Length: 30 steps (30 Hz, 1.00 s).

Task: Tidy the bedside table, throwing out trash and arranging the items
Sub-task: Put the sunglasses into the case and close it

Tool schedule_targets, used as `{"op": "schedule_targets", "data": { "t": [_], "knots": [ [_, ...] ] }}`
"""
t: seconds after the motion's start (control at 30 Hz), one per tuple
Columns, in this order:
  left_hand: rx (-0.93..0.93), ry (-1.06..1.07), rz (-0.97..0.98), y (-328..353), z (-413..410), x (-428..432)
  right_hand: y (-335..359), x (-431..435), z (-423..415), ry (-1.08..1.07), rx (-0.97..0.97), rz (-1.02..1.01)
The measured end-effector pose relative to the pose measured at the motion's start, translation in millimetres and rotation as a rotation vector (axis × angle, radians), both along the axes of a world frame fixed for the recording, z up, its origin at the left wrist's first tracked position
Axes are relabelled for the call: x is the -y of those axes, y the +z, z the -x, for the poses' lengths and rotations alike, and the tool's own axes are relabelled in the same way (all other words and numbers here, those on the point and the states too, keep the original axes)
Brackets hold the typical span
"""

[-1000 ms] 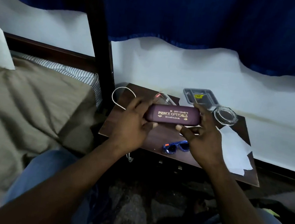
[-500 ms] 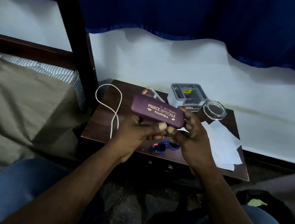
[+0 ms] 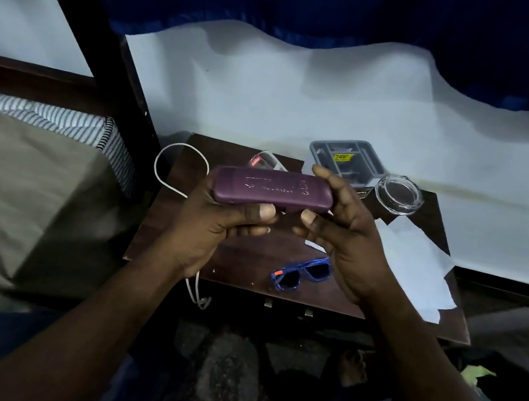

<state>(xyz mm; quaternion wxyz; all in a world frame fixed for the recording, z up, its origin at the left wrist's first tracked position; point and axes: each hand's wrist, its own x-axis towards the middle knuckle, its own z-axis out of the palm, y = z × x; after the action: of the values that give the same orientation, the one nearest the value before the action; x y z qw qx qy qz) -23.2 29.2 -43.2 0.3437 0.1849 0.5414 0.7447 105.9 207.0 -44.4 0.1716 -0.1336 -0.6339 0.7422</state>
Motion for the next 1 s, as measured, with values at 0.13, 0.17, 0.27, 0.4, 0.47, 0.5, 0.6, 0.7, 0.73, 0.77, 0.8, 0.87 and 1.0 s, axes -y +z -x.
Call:
{"op": "schedule_targets", "data": {
  "t": [0.13, 0.17, 0.27, 0.4, 0.47, 0.5, 0.6, 0.7, 0.73, 0.77, 0.8, 0.87, 1.0],
  "knots": [
    [-0.03, -0.017, 0.009, 3.1, 1.1, -1.2, -3.6, 5.0, 2.6, 0.008, -0.041, 0.046],
    [-0.041, -0.025, 0.016, 4.1, 2.2, -0.9, -3.5, 5.2, 3.2, 0.008, -0.049, 0.041],
    [-0.073, -0.032, 0.038, 6.6, 6.1, -0.5, -1.0, 3.3, 4.1, 0.009, -0.066, -0.005],
    [-0.095, -0.026, 0.037, 9.2, 6.3, -3.3, 1.5, 3.1, 3.6, -0.045, -0.048, -0.117],
    [-0.085, -0.025, 0.02, 8.0, 2.9, -7.6, 0.6, 5.4, 3.6, -0.089, -0.05, -0.165],
    [-0.075, -0.026, 0.012, 7.0, 0.5, -9.8, 0.2, 6.4, 3.7, -0.11, -0.052, -0.181],
    [-0.056, -0.024, 0.006, 3.8, -5.5, -15.7, 0.2, 8.4, 4.0, -0.145, -0.056, -0.177],
    [-0.018, -0.015, 0.005, 3.0, -8.6, -18.1, 1.0, 10.0, 1.5, -0.151, -0.062, -0.158],
    [-0.002, -0.014, 0.001, 2.8, -9.0, -18.5, 1.0, 10.6, 0.6, -0.152, -0.063, -0.154],
    [0.013, -0.016, -0.008, 2.3, -9.5, -18.5, 1.2, 11.2, -0.2, -0.154, -0.06, -0.154],
    [0.027, -0.021, -0.017, 2.1, -10.2, -18.8, 1.6, 11.6, -0.9, -0.155, -0.056, -0.156],
    [0.048, -0.028, -0.028, 1.2, -11.3, -19.0, 2.3, 12.2, -2.2, -0.159, -0.047, -0.159],
    [0.08, -0.029, -0.036, 3.0, -13.0, -19.2, 4.4, 13.8, -4.0, -0.176, -0.018, -0.172]
  ]
}}
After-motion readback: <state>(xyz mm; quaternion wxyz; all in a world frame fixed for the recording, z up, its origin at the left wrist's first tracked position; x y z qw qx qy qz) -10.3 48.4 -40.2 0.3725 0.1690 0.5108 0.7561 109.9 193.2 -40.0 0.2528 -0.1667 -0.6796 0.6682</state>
